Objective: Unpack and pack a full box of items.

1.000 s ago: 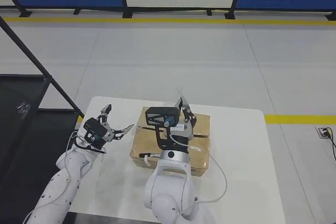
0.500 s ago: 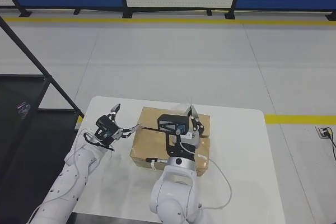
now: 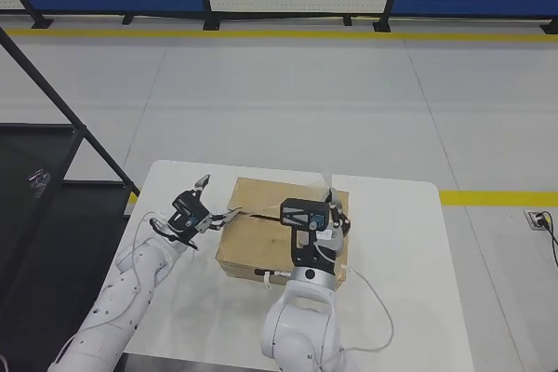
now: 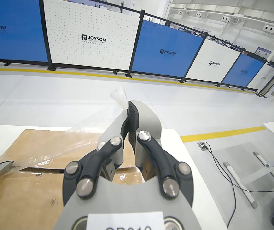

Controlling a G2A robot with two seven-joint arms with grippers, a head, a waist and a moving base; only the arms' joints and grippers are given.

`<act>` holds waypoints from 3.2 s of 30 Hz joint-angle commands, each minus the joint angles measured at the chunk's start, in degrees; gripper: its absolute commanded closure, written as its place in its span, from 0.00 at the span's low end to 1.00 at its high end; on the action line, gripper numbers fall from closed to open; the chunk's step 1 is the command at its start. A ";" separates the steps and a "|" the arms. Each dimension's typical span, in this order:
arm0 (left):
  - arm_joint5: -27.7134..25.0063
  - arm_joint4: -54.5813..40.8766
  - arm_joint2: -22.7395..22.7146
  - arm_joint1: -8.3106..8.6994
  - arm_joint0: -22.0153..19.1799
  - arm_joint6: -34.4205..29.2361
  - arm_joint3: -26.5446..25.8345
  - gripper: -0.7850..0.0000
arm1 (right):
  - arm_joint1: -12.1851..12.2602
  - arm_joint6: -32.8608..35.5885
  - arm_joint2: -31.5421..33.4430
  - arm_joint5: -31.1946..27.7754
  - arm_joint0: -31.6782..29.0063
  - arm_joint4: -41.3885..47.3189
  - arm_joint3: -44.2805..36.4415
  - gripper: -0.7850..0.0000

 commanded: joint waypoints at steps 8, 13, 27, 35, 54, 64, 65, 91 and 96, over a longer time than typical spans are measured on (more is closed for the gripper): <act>1.36 1.73 1.22 -0.52 -0.19 -1.44 -0.42 0.04 | 0.00 -0.28 2.52 1.09 0.07 2.87 2.72 1.00; 0.91 2.50 1.68 -0.72 -0.53 -2.36 -0.80 0.05 | 0.14 -1.15 3.62 1.89 -0.89 4.32 3.19 1.00; -0.60 4.30 3.80 -1.59 -1.92 -4.43 -1.42 0.05 | 0.29 -2.27 6.26 2.74 -1.79 7.45 5.40 1.00; -0.76 4.97 6.78 -2.89 -3.19 -6.23 -1.70 0.05 | 0.17 -2.66 6.96 2.97 -1.26 8.15 6.46 1.00; 1.07 5.44 12.37 -6.33 -6.54 -7.02 2.23 0.05 | 0.22 -3.04 8.98 2.01 -1.82 10.04 7.37 0.80; 1.23 6.03 12.85 -7.10 -7.46 -6.10 4.79 0.07 | -0.06 -1.90 10.56 0.86 -0.46 10.03 8.14 0.66; 1.21 6.03 12.86 -7.16 -7.53 -6.04 4.94 0.06 | -0.09 -1.77 10.78 0.79 -0.33 10.07 8.17 0.66; 0.44 6.86 12.83 -8.30 -8.32 -4.44 7.15 0.06 | -0.20 0.10 16.37 0.74 -2.38 12.90 0.04 0.65; 0.24 7.09 12.86 -8.48 -8.37 -4.30 7.24 0.06 | -0.32 1.37 16.70 -1.41 -1.95 14.90 -2.02 0.59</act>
